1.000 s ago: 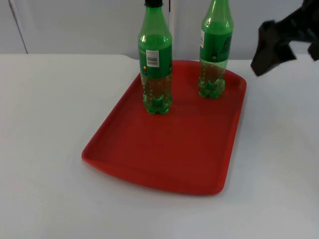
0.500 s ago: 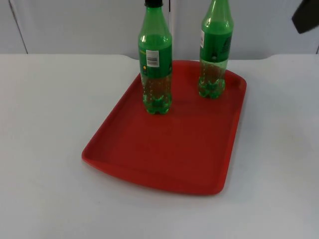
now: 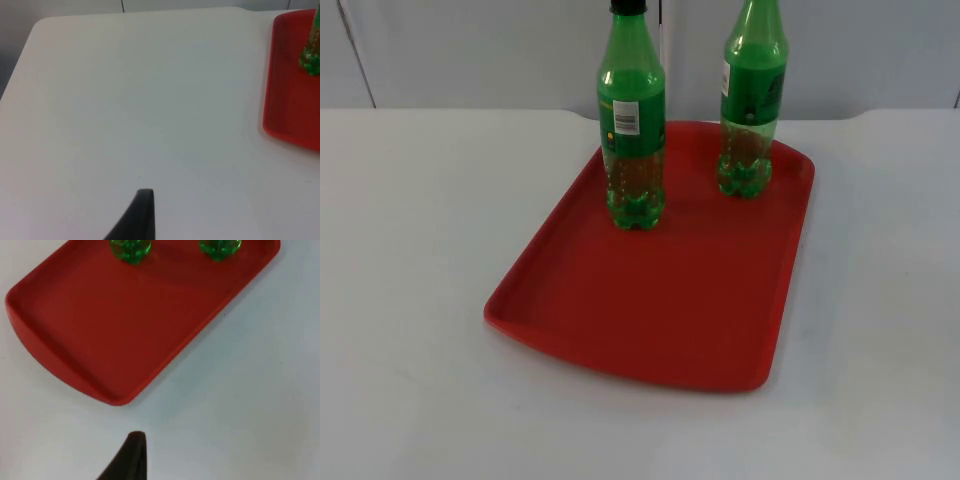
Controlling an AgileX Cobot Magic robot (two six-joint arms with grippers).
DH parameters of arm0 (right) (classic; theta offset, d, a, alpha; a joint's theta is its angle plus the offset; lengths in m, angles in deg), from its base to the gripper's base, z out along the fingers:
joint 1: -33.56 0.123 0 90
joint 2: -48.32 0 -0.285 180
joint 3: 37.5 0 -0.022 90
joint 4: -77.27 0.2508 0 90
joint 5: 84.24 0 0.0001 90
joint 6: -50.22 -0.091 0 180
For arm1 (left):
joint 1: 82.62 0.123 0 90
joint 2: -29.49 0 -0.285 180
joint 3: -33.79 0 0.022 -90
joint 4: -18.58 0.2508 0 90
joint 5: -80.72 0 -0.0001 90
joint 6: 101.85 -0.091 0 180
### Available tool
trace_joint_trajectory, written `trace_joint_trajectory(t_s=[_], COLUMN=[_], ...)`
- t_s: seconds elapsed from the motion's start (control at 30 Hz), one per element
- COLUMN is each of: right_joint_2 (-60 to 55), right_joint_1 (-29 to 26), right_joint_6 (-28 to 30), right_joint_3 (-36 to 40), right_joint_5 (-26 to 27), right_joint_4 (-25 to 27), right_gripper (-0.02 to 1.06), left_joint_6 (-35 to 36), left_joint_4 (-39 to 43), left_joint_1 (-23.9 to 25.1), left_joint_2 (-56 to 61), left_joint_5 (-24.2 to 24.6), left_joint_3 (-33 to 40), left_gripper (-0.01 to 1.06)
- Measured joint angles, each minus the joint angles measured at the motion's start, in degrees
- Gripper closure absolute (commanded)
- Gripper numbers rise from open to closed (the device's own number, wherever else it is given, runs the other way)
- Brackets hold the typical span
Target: Place the bottle upright on the tray.
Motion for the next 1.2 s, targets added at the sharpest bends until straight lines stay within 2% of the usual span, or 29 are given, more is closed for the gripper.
trace_joint_trajectory(t_s=[0.43,0.93,1.2], right_joint_2=[21.3,43.5,54.0], right_joint_1=[0.0,0.0,0.0], right_joint_6=[0.1,0.1,0.1], right_joint_3=[12.1,13.2,13.3], right_joint_5=[-0.5,-12.8,-14.2], right_joint_4=[0.0,-0.1,-0.2], right_gripper=[-0.01,-0.01,-0.01], left_joint_6=[0.0,0.0,0.0], left_joint_4=[0.0,0.0,0.0], left_joint_1=[0.0,0.0,0.0], left_joint_2=[0.0,0.0,0.0], left_joint_5=[0.0,0.0,0.0], left_joint_3=[0.0,0.0,0.0], left_gripper=[0.01,0.01,0.01])
